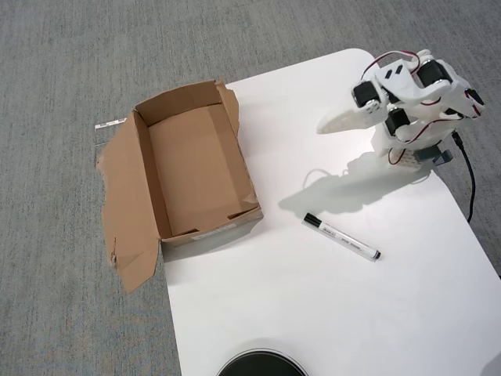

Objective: Grasp a pen and put it in the box.

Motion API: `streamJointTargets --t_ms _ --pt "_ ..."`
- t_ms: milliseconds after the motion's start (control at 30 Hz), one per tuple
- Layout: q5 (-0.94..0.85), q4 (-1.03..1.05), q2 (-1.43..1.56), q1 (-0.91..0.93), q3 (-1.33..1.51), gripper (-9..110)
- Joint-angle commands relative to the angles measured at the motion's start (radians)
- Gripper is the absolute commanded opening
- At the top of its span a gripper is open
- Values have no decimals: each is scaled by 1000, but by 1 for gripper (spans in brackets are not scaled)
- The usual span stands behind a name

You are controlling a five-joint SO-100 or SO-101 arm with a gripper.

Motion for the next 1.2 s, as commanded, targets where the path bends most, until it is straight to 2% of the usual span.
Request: streamJointTargets --t_ms 0,467,800,1167 --pt "4 -12 58 -7 -88 1" --pt "2 -14 52 -7 -206 1" --pt "13 -14 -101 -8 -257 1" --pt "7 -14 -387 -235 -380 1"
